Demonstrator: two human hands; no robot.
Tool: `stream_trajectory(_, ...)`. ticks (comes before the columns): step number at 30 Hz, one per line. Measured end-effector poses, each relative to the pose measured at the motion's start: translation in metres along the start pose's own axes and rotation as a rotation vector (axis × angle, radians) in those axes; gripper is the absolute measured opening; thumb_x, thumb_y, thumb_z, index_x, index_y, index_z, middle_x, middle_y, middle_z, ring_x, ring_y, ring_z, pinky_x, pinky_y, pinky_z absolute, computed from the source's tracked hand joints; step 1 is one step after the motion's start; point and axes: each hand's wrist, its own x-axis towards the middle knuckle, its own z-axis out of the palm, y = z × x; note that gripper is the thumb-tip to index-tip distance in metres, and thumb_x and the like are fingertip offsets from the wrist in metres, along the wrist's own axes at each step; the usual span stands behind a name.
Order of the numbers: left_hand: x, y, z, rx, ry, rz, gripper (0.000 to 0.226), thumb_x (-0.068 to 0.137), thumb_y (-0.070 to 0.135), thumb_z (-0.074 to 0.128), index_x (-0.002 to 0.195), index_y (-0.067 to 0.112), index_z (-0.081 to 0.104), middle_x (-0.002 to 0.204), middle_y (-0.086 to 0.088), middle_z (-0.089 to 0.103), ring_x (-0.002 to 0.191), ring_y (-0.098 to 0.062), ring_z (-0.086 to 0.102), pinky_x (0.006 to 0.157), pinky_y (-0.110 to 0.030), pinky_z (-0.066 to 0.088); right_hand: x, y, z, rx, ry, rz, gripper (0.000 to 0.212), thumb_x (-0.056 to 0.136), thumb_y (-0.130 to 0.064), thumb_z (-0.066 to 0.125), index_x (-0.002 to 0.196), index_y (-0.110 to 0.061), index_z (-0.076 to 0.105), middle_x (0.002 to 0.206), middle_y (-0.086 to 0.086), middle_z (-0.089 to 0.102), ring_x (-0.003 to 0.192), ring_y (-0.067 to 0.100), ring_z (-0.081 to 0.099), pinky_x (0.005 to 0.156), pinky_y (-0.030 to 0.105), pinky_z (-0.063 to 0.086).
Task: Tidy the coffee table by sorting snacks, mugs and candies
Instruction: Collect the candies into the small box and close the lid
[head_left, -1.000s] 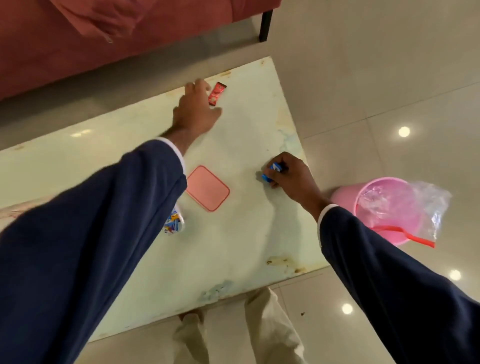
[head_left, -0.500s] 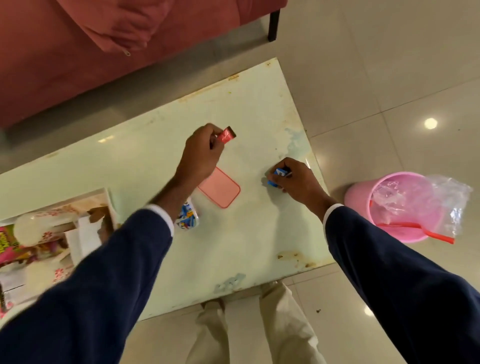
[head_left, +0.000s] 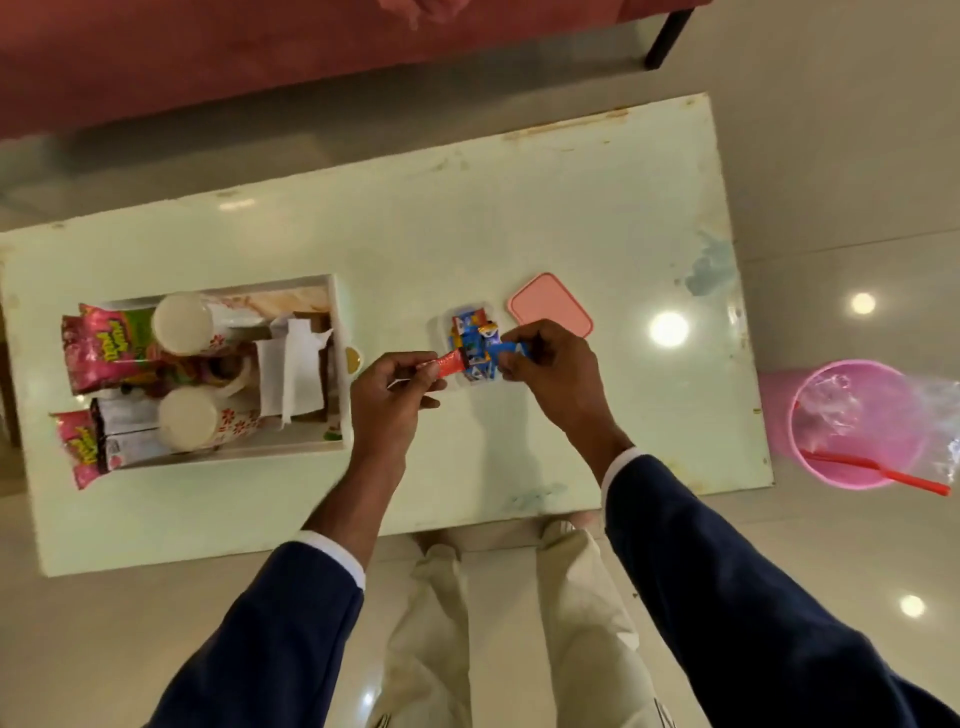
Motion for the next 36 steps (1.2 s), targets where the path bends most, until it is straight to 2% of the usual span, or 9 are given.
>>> stream_trajectory(5, 0.003, 0.001, -0.018, -0.018, -0.025, -0.028, 0.014, 0.086, 0.013, 0.08, 0.086, 0.014, 0.067, 0.084, -0.004, 0.075, 0.076, -0.022, 0.078, 0.063, -0.036, 0.059, 0.002, -0.017, 0.023, -0.183, 0.124, 0.005, 0.013, 0.091, -0.017, 0.068, 0.102, -0.021, 0.074, 0.091, -0.001, 0.077, 0.072, 0.017, 0.075, 0.06, 0.032, 0.061)
stream_trajectory(9, 0.007, 0.008, -0.015, 0.352, 0.072, 0.423, 0.016, 0.085, 0.027, 0.081, 0.083, 0.021, 0.065, 0.083, 0.012, 0.069, 0.074, 0.002, 0.067, 0.061, -0.019, 0.054, -0.007, -0.008, 0.009, -0.193, 0.228, 0.043, 0.011, 0.094, -0.017, 0.064, 0.1, -0.016, 0.073, 0.084, 0.0, 0.077, 0.061, 0.001, 0.067, 0.048, 0.01, 0.045)
stream_trajectory(12, 0.013, 0.009, -0.004, 0.588, 0.004, 0.639, 0.018, 0.085, 0.021, 0.079, 0.093, 0.016, 0.064, 0.098, 0.004, 0.062, 0.076, 0.0, 0.063, 0.062, -0.027, 0.056, -0.014, 0.002, -0.003, -0.212, 0.223, 0.067, 0.01, 0.095, -0.02, 0.064, 0.1, -0.015, 0.072, 0.077, -0.001, 0.076, 0.057, -0.001, 0.066, 0.051, 0.01, 0.047)
stream_trajectory(17, 0.014, -0.003, 0.005, 0.727, -0.145, 0.641, 0.037, 0.093, 0.048, 0.067, 0.109, 0.014, 0.063, 0.106, -0.002, 0.067, 0.092, -0.018, 0.069, 0.072, -0.04, 0.058, -0.009, 0.007, -0.016, -0.248, 0.235, 0.079, 0.011, 0.095, -0.019, 0.064, 0.101, -0.014, 0.071, 0.078, 0.0, 0.076, 0.058, 0.001, 0.065, 0.055, 0.016, 0.049)
stream_trajectory(22, 0.011, -0.02, -0.019, 0.721, -0.094, 0.54, 0.021, 0.096, 0.022, 0.068, 0.114, 0.012, 0.062, 0.111, -0.005, 0.064, 0.092, -0.015, 0.064, 0.072, -0.036, 0.061, 0.014, 0.005, -0.018, -0.5, 0.269, 0.006, 0.02, 0.089, -0.009, 0.065, 0.107, -0.017, 0.069, 0.11, 0.004, 0.067, 0.092, 0.02, 0.066, 0.071, 0.013, 0.048)
stream_trajectory(24, 0.014, -0.026, -0.025, 0.72, -0.133, 0.469, 0.03, 0.094, 0.022, 0.072, 0.119, 0.013, 0.06, 0.115, -0.006, 0.063, 0.092, -0.015, 0.062, 0.074, -0.033, 0.06, 0.025, 0.007, -0.016, -0.688, 0.265, -0.039, 0.037, 0.085, -0.012, 0.068, 0.121, -0.016, 0.062, 0.127, 0.008, 0.055, 0.113, 0.028, 0.054, 0.088, 0.026, 0.047)
stream_trajectory(27, 0.024, -0.033, -0.023, 0.731, -0.19, 0.401, 0.036, 0.092, 0.027, 0.074, 0.123, 0.018, 0.057, 0.116, -0.003, 0.063, 0.091, -0.014, 0.063, 0.072, -0.029, 0.059, 0.041, 0.009, -0.014, -0.883, 0.259, -0.058, 0.063, 0.08, -0.029, 0.076, 0.136, -0.019, 0.049, 0.139, 0.008, 0.044, 0.124, 0.033, 0.044, 0.097, 0.044, 0.045)
stream_trajectory(30, 0.033, -0.036, -0.012, 0.739, -0.203, 0.341, 0.033, 0.091, 0.038, 0.074, 0.115, 0.024, 0.058, 0.107, 0.004, 0.066, 0.083, -0.011, 0.065, 0.067, -0.023, 0.057, 0.054, 0.013, -0.014, -0.954, 0.181, -0.015, 0.081, 0.075, -0.042, 0.081, 0.142, -0.02, 0.041, 0.143, 0.009, 0.04, 0.128, 0.035, 0.041, 0.099, 0.048, 0.046)
stream_trajectory(36, 0.04, -0.036, 0.005, 0.806, -0.115, 0.313, 0.021, 0.09, 0.037, 0.075, 0.101, 0.022, 0.064, 0.1, 0.004, 0.074, 0.078, -0.009, 0.061, 0.065, -0.019, 0.049, 0.061, 0.017, -0.017, -1.098, 0.198, -0.075, 0.075, 0.075, -0.037, 0.079, 0.136, -0.015, 0.042, 0.131, 0.011, 0.045, 0.114, 0.035, 0.048, 0.086, 0.045, 0.05)
